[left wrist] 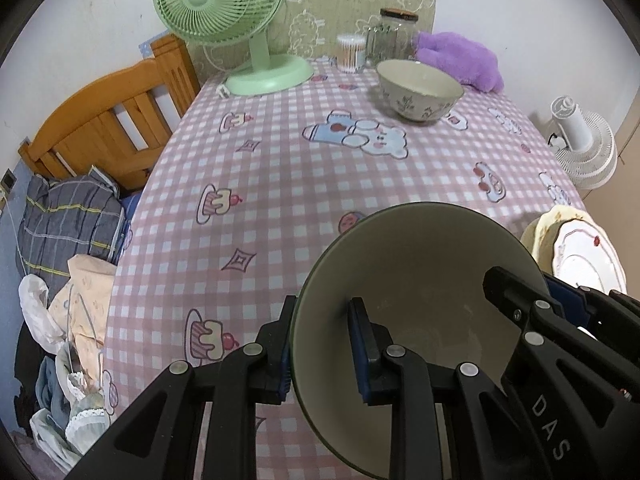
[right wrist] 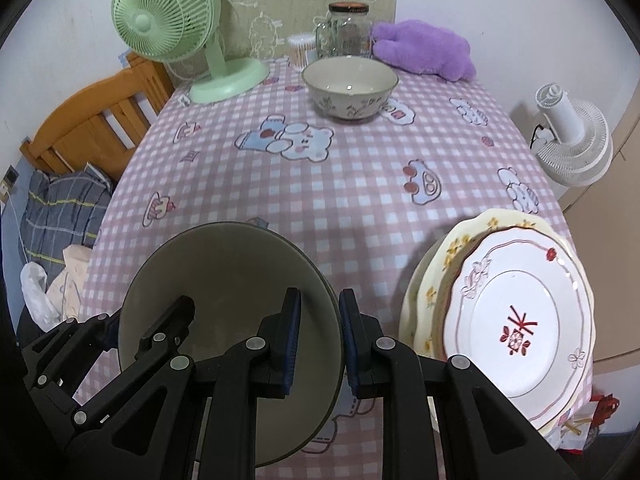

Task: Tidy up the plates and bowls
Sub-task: 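Carry the cream bowl with both grippers toward the stacked plates, then lower the cream bowl and open both grippers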

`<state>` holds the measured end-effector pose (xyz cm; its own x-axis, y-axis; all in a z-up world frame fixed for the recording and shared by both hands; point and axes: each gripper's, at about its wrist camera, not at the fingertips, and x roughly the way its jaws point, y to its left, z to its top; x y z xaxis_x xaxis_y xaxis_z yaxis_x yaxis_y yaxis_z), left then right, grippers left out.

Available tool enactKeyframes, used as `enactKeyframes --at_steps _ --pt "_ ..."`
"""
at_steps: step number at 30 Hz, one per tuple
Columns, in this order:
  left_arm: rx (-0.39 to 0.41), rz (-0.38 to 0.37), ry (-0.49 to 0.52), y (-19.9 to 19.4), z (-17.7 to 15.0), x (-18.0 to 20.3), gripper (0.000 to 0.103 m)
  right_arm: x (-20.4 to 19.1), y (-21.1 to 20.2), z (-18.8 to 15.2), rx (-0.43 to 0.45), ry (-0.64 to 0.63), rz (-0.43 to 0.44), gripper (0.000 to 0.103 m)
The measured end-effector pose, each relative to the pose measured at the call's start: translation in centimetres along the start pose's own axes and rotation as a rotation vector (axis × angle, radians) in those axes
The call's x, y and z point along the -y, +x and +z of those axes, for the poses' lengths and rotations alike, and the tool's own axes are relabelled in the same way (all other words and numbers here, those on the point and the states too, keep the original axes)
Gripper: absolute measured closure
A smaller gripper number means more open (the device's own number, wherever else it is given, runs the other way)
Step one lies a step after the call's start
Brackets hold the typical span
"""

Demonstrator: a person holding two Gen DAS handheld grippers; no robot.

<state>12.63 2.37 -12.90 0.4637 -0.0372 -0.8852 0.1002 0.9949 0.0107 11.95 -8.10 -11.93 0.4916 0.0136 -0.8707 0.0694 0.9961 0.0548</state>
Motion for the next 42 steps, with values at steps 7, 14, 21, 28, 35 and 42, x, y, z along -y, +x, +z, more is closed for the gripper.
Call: enactKeyframes --at_steps 7,14,21,28,35,42 --pt "-0.013 -0.006 -0.009 0.9 -0.1 -0.1 0.081 -0.3 1.1 -0.1 -0.013 -0.016 -0.012 0.080" --pt "-0.027 -0.005 -0.006 1.8 -0.2 0.3 0.081 -0.1 1.7 -0.1 -0.010 -0.039 -0.044 0.080" --pt "-0.029 -0.025 -0.003 2.0 -0.1 0.3 0.075 -0.3 2.0 0.1 -0.019 -0.044 -0.048 0.080" --pt "-0.003 -0.058 0.033 0.3 0.4 0.5 0.050 -0.3 0.9 0.5 -0.007 -0.030 -0.047 0.080" --pt "0.049 -0.092 0.030 -2.4 1.7 0.1 0.028 -0.5 -1.3 1.1 0.029 0.002 -0.031 0.046" --pt "0.099 -0.104 0.030 -5.0 4.0 0.1 0.020 -0.5 -4.8 3.0 0.111 0.010 -0.049 0.036"
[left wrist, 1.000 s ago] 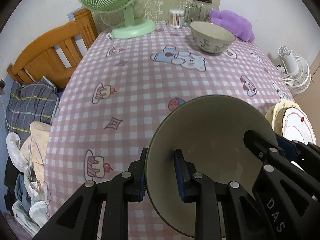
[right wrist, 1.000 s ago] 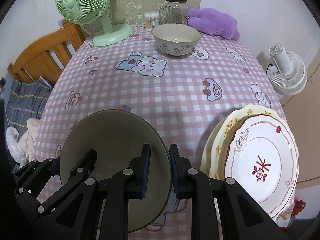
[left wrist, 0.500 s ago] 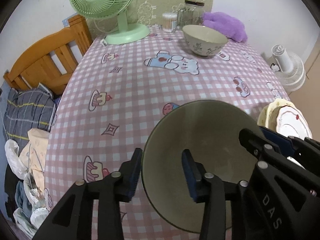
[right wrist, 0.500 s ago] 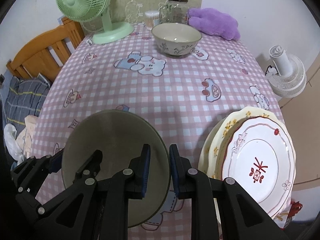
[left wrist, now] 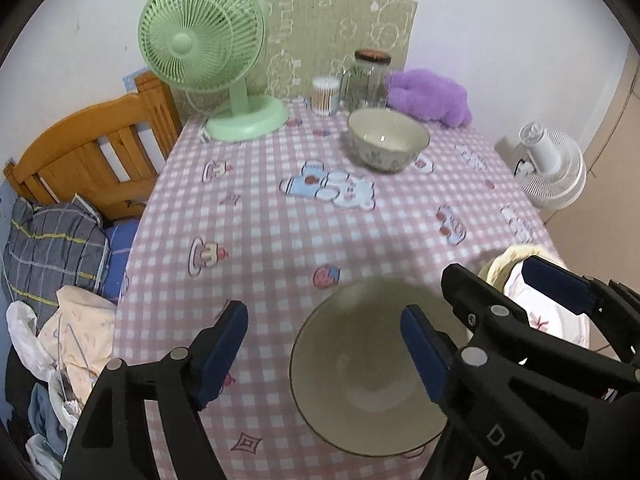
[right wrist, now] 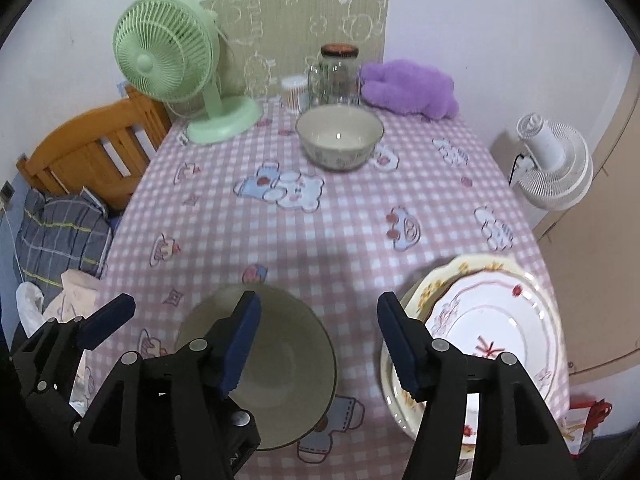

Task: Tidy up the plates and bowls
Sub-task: 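Lower the cream bowl and open both grippers, then move both grippers to the rim of the remaining cream bowl by the jar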

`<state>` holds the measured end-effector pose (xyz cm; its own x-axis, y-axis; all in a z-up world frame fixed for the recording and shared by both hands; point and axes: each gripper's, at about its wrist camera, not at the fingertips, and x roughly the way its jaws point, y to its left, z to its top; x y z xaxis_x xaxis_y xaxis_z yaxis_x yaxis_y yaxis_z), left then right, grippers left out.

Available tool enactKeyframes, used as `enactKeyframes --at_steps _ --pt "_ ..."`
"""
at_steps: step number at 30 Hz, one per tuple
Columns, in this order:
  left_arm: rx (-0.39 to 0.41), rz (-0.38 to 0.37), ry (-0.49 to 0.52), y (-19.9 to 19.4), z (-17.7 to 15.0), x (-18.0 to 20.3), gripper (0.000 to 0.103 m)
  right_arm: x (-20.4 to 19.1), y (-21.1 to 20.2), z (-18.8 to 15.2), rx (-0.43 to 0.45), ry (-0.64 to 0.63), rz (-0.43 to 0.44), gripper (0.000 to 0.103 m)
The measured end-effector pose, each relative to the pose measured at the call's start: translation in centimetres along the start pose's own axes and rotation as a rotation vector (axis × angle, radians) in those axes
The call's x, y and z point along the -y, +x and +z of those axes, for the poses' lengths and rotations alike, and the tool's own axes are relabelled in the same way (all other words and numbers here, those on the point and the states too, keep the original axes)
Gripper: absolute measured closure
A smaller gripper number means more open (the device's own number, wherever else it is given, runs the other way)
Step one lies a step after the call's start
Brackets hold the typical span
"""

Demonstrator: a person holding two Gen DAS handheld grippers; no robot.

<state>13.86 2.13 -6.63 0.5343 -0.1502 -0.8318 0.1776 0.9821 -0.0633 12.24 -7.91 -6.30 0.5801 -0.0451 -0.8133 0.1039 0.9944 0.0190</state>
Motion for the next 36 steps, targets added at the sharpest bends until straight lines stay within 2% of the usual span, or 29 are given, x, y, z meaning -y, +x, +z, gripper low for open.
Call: enactKeyframes --at_steps 1,4,19,27,36 --pt "0.012 -0.001 0.002 -0.2 0.4 0.2 0.020 0.0 -0.4 0.4 0.009 -0.003 0.001 0.031" --pt "0.037 -0.003 0.002 -0.8 1.8 0.6 0.020 0.4 -1.2 1.6 0.040 0.002 -0.004 0.026" --pt "0.098 0.073 -0.033 1.0 8.6 5.2 0.020 5.4 -0.3 8.6 0.101 -0.013 0.019 0.025" --pt "0.112 0.127 -0.060 3.4 11.9 7.7 0.020 8.9 2.2 12.8 0.114 -0.041 0.053 0.025" --pt "0.119 0.196 -0.093 6.7 15.0 9.0 0.020 10.9 6.0 16.5 0.118 -0.072 0.096 0.025"
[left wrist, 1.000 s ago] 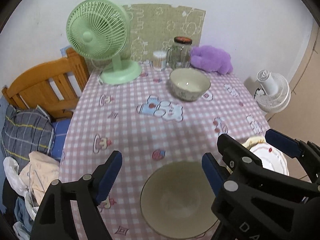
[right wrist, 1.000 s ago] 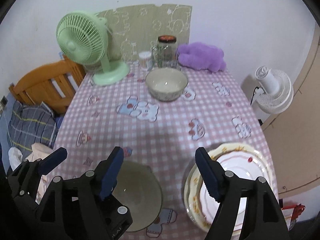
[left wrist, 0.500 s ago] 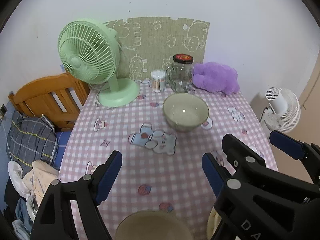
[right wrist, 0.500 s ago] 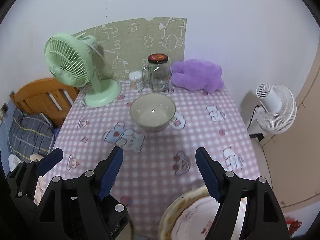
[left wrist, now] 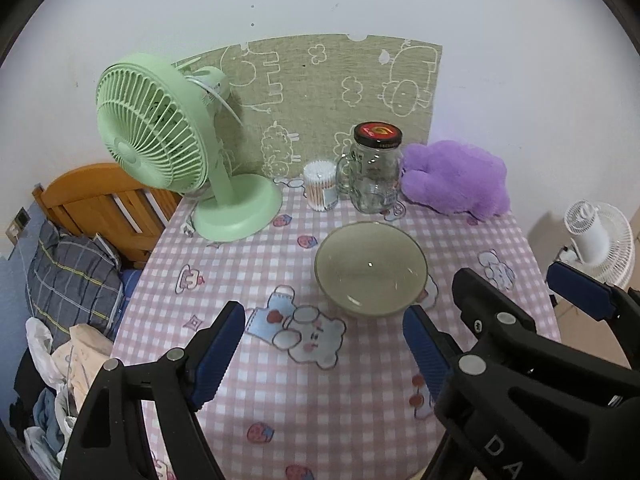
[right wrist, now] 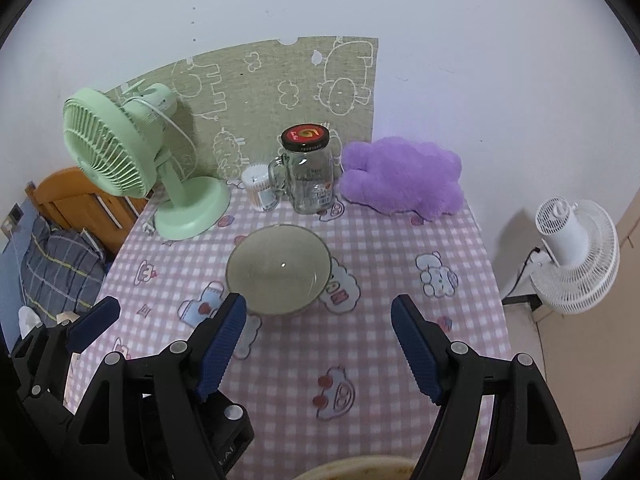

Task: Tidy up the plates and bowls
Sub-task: 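Move both grippers to the rim of the remaining cream bowl by the jar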

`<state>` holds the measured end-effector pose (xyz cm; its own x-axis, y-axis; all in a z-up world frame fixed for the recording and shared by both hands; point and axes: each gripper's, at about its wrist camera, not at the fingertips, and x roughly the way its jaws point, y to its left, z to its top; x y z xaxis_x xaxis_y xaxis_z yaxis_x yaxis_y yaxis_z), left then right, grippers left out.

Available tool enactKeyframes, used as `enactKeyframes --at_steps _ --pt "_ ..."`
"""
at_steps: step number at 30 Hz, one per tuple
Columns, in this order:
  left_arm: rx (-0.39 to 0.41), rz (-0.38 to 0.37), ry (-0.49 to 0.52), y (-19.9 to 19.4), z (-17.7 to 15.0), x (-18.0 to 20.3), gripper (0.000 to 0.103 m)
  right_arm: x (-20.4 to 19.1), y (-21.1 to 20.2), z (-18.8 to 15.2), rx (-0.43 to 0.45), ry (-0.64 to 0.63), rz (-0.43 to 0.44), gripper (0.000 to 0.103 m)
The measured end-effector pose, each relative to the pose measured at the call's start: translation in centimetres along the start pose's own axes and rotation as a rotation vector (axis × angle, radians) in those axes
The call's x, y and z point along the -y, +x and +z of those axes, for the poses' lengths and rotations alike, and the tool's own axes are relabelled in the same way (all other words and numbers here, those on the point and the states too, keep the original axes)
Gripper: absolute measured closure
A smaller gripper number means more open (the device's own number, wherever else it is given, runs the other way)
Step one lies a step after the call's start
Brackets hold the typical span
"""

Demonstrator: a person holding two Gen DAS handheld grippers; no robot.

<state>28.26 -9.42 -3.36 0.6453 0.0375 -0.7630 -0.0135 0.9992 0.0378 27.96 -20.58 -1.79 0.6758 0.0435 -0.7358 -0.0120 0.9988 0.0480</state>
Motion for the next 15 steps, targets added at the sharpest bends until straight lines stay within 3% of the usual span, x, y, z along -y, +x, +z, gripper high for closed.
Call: enactKeyframes --at_steps 15 --pt "-0.010 0.066 0.018 8.2 4.3 1.5 0.025 2.3 8.4 4.0 -0.007 0.033 -0.020 0.025"
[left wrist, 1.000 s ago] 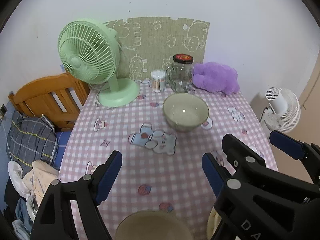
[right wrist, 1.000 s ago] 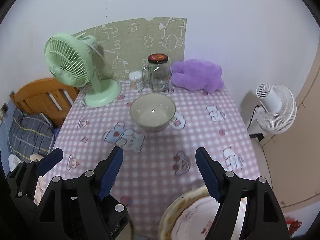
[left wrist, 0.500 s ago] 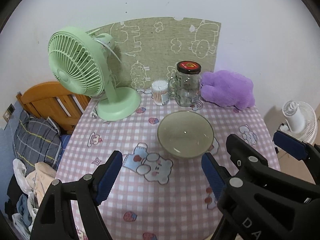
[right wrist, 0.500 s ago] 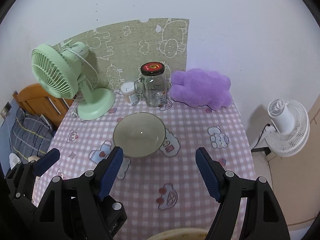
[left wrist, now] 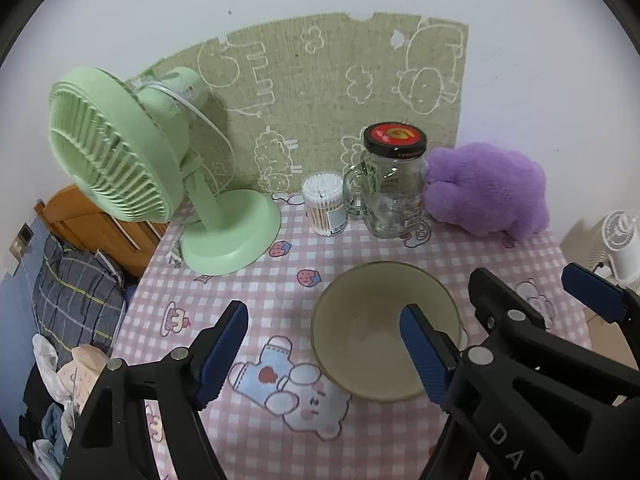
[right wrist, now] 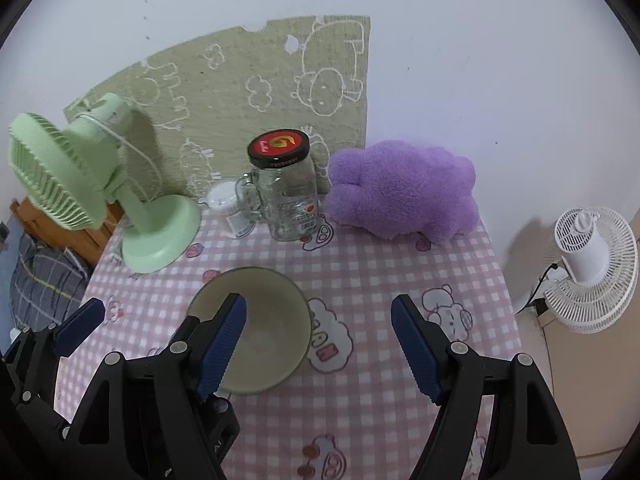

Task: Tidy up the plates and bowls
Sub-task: 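Move both grippers to the rim of the remaining cream bowl by the jar, then close both grippers on the cream bowl rim and lift it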

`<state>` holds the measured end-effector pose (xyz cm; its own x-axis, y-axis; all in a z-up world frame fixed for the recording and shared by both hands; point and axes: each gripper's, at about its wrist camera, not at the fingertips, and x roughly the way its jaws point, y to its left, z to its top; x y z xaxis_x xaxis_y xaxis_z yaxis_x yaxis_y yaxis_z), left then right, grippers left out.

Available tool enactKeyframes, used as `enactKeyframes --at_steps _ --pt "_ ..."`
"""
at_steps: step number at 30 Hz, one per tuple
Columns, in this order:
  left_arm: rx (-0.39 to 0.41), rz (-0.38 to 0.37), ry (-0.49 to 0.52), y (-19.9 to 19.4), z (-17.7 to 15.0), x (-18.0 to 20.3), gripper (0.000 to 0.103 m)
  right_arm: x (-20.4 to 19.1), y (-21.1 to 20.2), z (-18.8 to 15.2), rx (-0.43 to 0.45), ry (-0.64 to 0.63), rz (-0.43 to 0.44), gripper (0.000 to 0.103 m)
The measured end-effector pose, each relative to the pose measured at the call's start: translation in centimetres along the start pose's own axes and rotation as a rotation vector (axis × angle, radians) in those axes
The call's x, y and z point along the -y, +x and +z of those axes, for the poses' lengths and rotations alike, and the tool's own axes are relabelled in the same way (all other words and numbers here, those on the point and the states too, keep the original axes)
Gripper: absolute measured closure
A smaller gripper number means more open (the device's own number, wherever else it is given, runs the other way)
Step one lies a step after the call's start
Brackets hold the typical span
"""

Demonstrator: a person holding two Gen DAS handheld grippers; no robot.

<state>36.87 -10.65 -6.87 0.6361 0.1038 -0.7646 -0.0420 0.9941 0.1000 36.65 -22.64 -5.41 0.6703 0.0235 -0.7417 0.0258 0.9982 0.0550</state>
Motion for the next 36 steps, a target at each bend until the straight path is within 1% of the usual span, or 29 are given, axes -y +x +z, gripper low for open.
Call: enactKeyframes --at_steps 2,4,5,8,10,12,14,17,19,20,23,25,26,32,36 --pt "-0.013 0.004 -0.006 1.1 0.1 0.1 0.027 0.0 1.1 0.1 -0.002 0.004 -0.002 0.026" --pt "-0.026 0.010 -0.020 2.3 0.0 0.0 0.028 -0.1 2.5 0.2 -0.014 0.008 0.005 0.032" --pt "-0.034 0.011 -0.025 3.0 0.0 -0.1 0.029 -0.1 3.0 0.2 -0.022 0.012 0.010 0.033" --pt "-0.060 0.014 -0.027 4.9 -0.2 0.0 0.040 -0.3 4.9 0.1 -0.046 0.017 0.013 0.038" --pt "-0.081 0.010 -0.032 5.9 -0.4 -0.1 0.043 -0.4 6.1 -0.1 -0.066 0.019 0.015 0.042" --pt "-0.093 0.004 -0.033 6.6 -0.6 -0.1 0.050 -0.4 7.0 -0.3 -0.081 0.022 0.022 0.044" --pt "-0.107 -0.008 -0.035 7.3 -0.7 -0.2 0.052 -0.6 7.7 -0.5 -0.094 0.019 0.024 0.047" --pt "-0.120 -0.009 -0.043 7.9 -1.0 -0.4 0.058 -0.7 8.5 -0.7 -0.109 0.017 0.024 0.051" --pt "-0.131 -0.013 -0.044 8.3 -1.1 -0.4 0.063 -0.8 8.9 -0.7 -0.119 0.021 0.026 0.056" --pt "-0.135 -0.015 -0.044 8.5 -1.2 -0.5 0.067 -0.8 9.1 -0.8 -0.122 0.022 0.030 0.057" --pt "-0.138 -0.018 -0.040 8.8 -1.3 -0.6 0.071 -1.0 9.5 -0.9 -0.128 0.025 0.042 0.064" --pt "-0.144 -0.019 -0.039 9.0 -1.5 -0.6 0.075 -1.1 9.8 -1.0 -0.136 0.026 0.046 0.072" --pt "-0.148 -0.022 -0.039 9.1 -1.5 -0.6 0.076 -1.1 9.9 -1.1 -0.142 0.028 0.050 0.074" --pt "-0.166 -0.022 -0.027 9.6 -1.7 -0.4 0.085 -1.1 10.3 -1.3 -0.148 0.023 0.044 0.080" --pt "-0.143 0.004 0.000 9.6 -1.8 0.0 0.085 -0.7 10.7 -1.6 -0.158 0.022 0.048 0.084"
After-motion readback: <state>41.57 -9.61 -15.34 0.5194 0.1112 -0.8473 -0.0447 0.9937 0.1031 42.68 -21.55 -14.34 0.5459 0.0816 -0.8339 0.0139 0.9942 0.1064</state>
